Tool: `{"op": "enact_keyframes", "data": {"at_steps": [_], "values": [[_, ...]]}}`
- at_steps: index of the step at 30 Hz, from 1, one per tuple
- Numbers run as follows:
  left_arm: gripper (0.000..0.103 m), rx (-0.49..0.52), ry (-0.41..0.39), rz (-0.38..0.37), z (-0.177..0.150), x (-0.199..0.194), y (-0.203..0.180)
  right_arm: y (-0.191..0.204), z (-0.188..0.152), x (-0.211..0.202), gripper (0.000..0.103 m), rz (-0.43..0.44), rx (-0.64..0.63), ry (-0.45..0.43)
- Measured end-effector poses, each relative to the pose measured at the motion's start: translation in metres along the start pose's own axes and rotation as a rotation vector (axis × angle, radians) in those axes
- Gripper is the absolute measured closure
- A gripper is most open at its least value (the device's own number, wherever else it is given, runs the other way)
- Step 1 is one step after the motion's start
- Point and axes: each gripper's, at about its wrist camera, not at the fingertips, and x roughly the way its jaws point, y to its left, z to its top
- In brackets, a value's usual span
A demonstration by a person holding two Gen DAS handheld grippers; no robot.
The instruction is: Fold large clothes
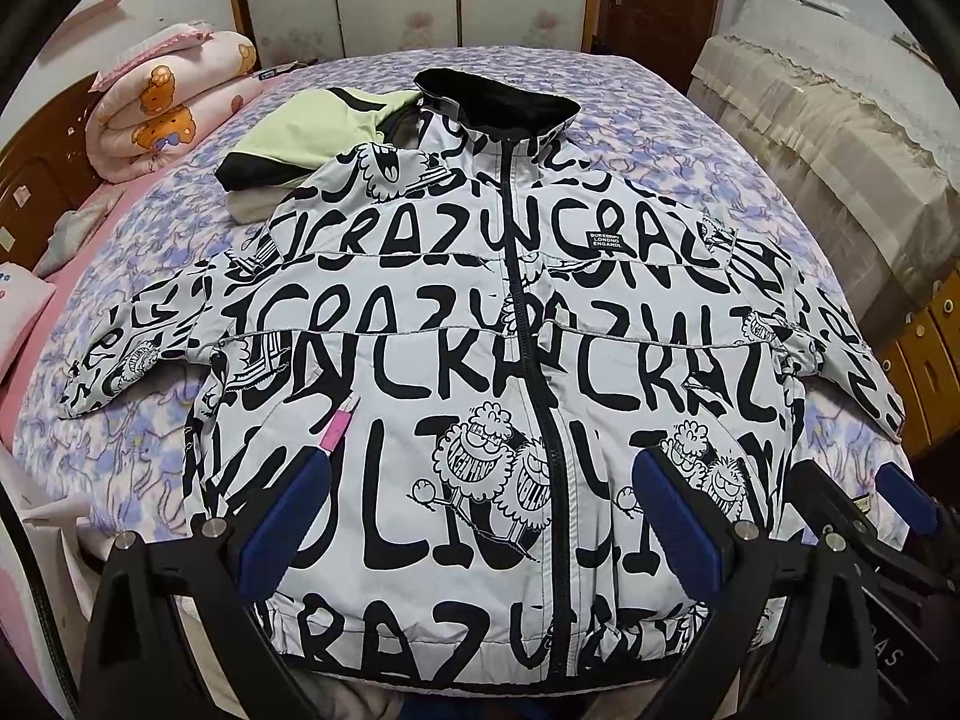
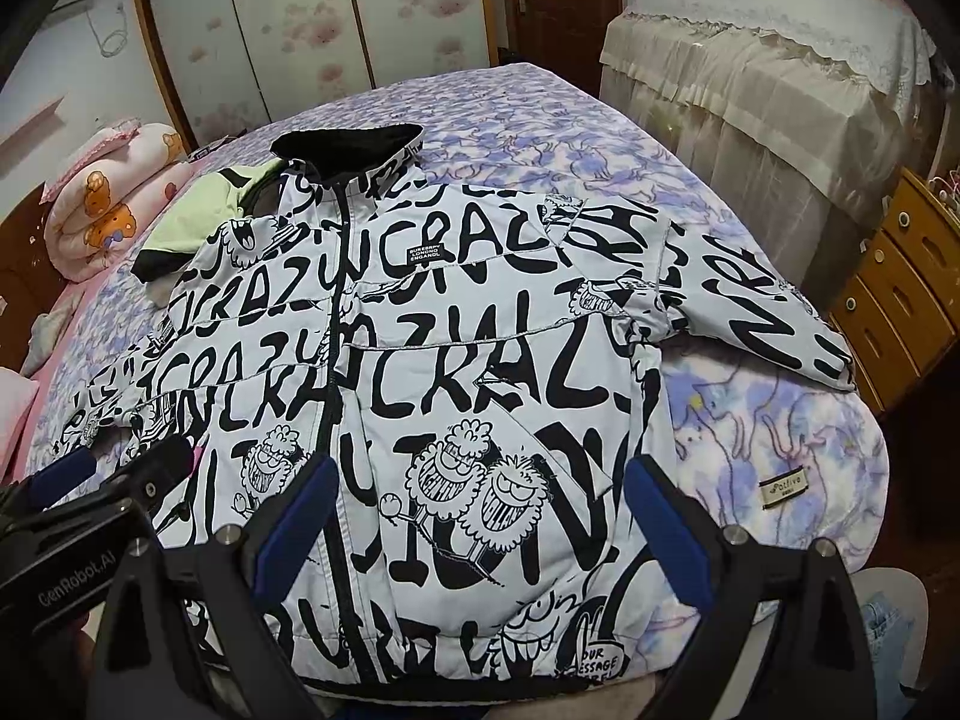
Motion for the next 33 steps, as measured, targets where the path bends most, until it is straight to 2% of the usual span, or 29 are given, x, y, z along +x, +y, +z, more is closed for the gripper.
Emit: {"op": "enact_keyframes", "data": {"at_steps": [17,23,28,33], "values": [[0.004,0.011,-0.007,0.010,-0.001,0.005,-0.001,0.001,-0.002,0.006,0.007,-0.013,-0.017,0.013],[0.004,0.014,-0.031,-0.011,-0.002,0.012,0.003,0.008,-0.005,0.012,0.007,-0.030,-0.030,0.029],[0.004,0.071,-0.074,-0.013,0.003,0.012,-0.003,0.005,-0.002,0.011,0.007,-0.047,-0.042,0.032],[0.004,0.067,-0.059,-0.058,0.018,0.012,-0.008,0.001,0.008,0.008,0.007,-0.038,-0.029,0.045]]}}
